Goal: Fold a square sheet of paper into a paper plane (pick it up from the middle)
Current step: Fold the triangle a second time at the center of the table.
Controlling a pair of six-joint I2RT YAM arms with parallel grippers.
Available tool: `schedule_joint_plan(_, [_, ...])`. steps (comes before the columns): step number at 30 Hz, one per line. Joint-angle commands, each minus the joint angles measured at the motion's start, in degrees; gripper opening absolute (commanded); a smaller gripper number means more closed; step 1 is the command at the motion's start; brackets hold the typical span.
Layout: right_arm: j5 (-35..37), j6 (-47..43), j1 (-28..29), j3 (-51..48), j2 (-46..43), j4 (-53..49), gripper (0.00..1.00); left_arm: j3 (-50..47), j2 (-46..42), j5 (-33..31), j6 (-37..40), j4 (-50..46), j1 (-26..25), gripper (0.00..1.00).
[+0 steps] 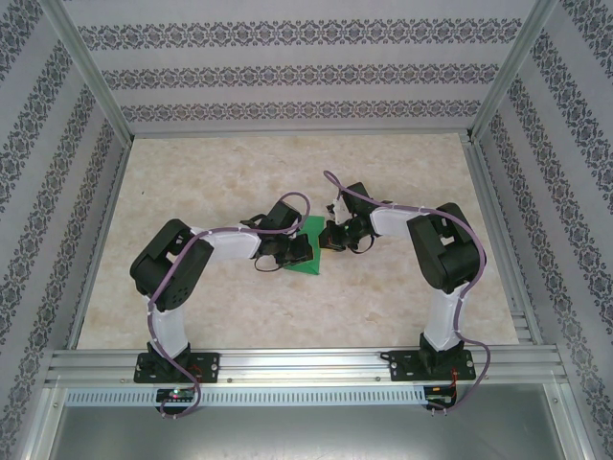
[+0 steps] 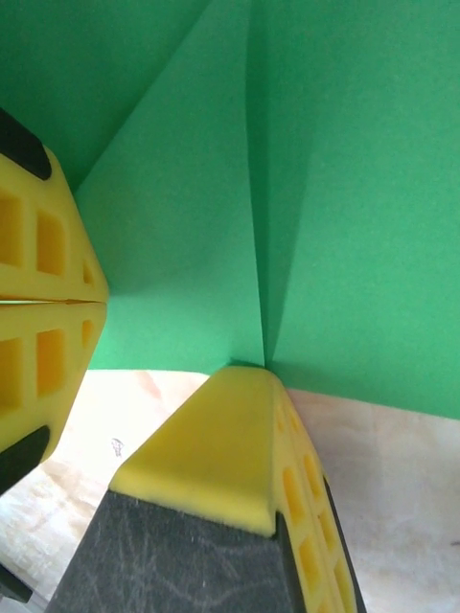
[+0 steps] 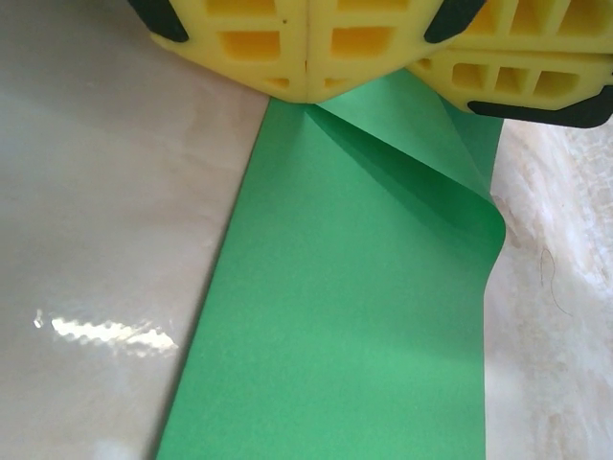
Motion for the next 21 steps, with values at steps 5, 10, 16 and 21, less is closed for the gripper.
schedule_joint_plan(5, [-0.2, -0.7, -0.1, 1.9, 1.5, 0.8, 0.03, 0.2, 1.1, -2.5, -0.5, -3.7, 0.6, 0.07])
schedule_joint_plan(10, [0.7, -0.6, -0.1, 2.1, 0.9, 0.1, 0.08, 0.1, 1.6, -2.4, -0.9, -4.1, 0.6, 0.07])
schedule_joint_plan(16, [4.5, -0.4, -0.3, 1.5, -5.0, -1.9, 0.21, -0.3, 2.1, -2.5, -1.5, -4.6, 0.5, 0.06])
schedule_joint_plan(21, [3.6, -0.6, 0.7, 0.9, -6.7, -2.4, 0.17, -0.3, 2.2, -2.6, -1.7, -4.8, 0.5, 0.06])
